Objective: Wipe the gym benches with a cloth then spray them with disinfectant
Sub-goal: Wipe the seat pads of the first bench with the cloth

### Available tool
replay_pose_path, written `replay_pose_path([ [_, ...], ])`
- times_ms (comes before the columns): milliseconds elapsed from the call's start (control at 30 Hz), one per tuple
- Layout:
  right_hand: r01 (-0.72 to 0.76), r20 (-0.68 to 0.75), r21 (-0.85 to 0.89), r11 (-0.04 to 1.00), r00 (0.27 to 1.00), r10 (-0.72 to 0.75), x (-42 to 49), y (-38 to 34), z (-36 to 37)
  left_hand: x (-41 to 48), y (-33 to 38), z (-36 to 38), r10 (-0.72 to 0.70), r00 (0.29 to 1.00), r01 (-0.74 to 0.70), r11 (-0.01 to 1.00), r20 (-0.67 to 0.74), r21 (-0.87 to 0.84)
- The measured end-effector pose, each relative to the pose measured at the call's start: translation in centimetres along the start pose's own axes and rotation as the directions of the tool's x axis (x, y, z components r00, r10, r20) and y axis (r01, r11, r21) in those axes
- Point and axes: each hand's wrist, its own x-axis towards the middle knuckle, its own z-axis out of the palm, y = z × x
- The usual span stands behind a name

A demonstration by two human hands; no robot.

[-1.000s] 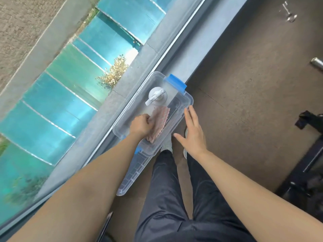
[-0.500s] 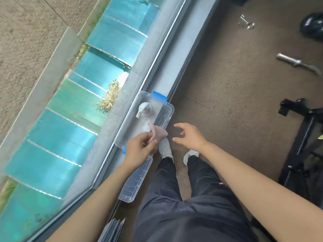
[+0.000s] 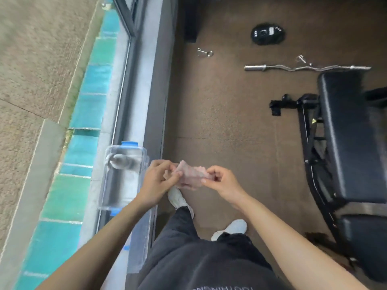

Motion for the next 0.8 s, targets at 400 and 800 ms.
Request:
replay_pose_path([
  [400, 0.048, -0.481, 0.204, 0.978, 0.875, 0.057, -16.9, 12.3, -18.9, -0.1, 17.4, 22.3, -0.087, 0.968, 0.146, 0.958, 0.235, -0.246],
  [800, -0.174, -0.742, 0.287, 0.942, 0.581, 0.334, -25.6, 21.7, -28.3, 1.6, 27.0, 39.8, 0.031, 0.741, -0.063, 0.998, 0.671, 0.023],
])
